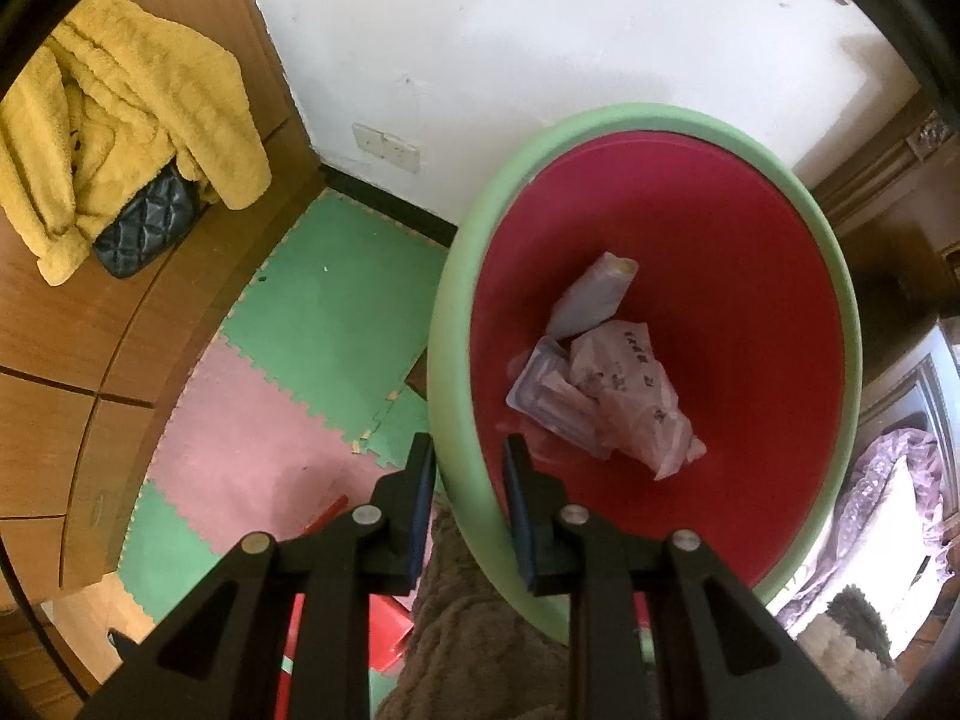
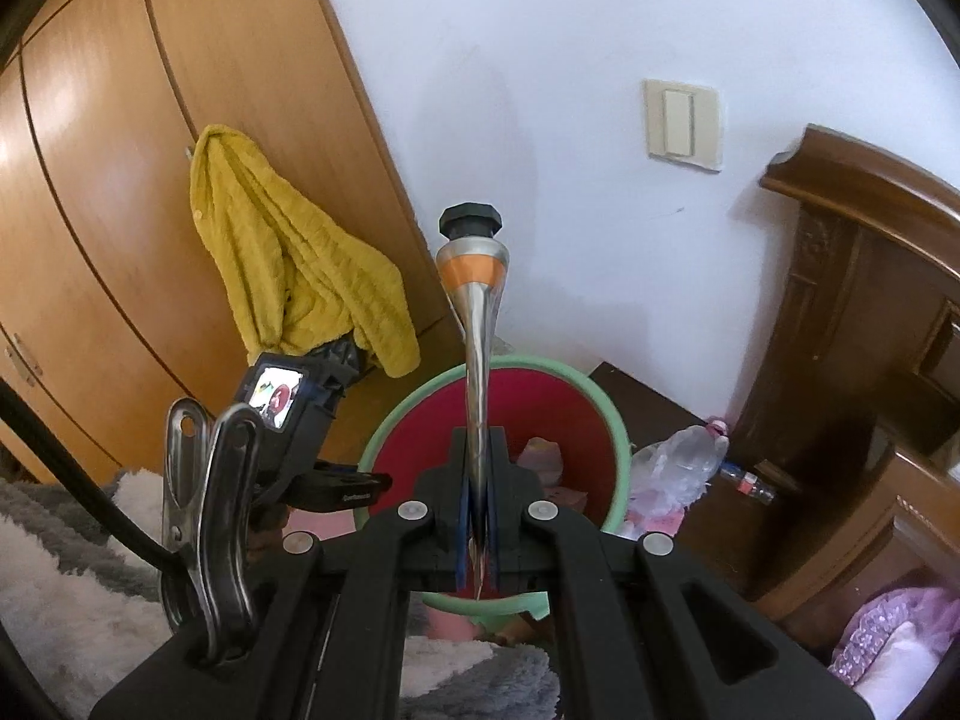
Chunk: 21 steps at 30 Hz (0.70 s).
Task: Collect trash
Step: 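Carry the bottle over the red bucket with the right tool, then open the right tool to drop the bottle into the bucket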
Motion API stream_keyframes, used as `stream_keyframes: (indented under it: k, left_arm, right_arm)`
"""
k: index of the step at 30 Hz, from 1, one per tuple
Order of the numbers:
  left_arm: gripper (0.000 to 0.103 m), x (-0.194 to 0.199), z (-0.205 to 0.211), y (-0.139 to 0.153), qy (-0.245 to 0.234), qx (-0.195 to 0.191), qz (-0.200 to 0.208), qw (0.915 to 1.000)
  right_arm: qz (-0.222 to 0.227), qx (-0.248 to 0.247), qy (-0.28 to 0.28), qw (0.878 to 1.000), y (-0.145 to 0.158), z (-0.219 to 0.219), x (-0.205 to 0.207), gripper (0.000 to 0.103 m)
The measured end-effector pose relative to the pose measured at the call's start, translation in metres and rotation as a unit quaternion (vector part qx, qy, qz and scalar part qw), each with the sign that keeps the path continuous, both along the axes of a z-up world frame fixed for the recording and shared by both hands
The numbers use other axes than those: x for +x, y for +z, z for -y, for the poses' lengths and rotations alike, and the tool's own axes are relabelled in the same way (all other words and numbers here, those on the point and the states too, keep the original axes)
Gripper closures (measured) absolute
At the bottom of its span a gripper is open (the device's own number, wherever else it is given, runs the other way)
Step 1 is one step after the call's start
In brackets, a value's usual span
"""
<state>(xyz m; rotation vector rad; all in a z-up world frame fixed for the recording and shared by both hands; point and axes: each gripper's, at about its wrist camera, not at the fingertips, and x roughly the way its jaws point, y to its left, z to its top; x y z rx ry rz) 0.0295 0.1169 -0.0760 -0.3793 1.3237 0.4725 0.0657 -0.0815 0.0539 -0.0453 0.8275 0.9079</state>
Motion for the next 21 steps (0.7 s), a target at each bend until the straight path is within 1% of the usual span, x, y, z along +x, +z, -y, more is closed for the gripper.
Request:
stream_keyframes:
  k: [4, 8, 12, 15, 16, 18, 19, 20, 21]
  left_arm:
    - [0.079, -0.001, 0.002, -0.001, -0.003, 0.006, -0.004, 1.0]
    - [0.079, 0.0, 0.005, -0.001, -0.005, 0.011, -0.003, 0.9999]
    - [0.079, 0.0, 0.004, 0.0, -0.005, 0.007, 0.0, 1.0]
    - [0.079, 0.0, 0.003, 0.004, -0.008, 0.01, 0.005, 0.9999]
    - [0.079, -0.001, 0.003, 0.004, -0.008, 0.01, 0.005, 0.9999]
    - [0.079, 0.0, 0.004, 0.003, -0.009, 0.012, 0.004, 0.9999]
    - [0.079, 0.001, 0.004, 0.003, -0.01, 0.012, 0.003, 0.9999]
    - [0.079, 0.001, 0.003, 0.003, -0.009, 0.011, 0.003, 0.9999]
    - [0.079, 0.002, 0.003, 0.003, -0.008, 0.01, 0.004, 0.9999]
  right_arm:
    - [-0.006, -0.01, 0.019, 1.0, -0.007, -0.017, 0.006, 0.098]
    - [-0.004, -0.027, 0.015, 1.0, -0.013, -0.031, 0.016, 0.098]
    - [-0.005, -0.038, 0.01, 0.999, -0.015, -0.039, 0.024, 0.098]
    - [-0.001, -0.044, 0.011, 0.999, -0.016, -0.043, 0.026, 0.097]
    - [0.0, -0.046, 0.013, 0.999, -0.017, -0.045, 0.026, 0.095]
    - [-0.004, -0.049, 0.022, 0.999, -0.02, -0.048, 0.027, 0.072]
    - [-0.007, -0.055, 0.022, 0.998, -0.022, -0.05, 0.028, 0.05]
    - [-0.006, -0.063, 0.018, 0.998, -0.024, -0.051, 0.028, 0.042]
    - [-0.005, -0.065, 0.014, 0.998, -0.026, -0.05, 0.029, 0.042]
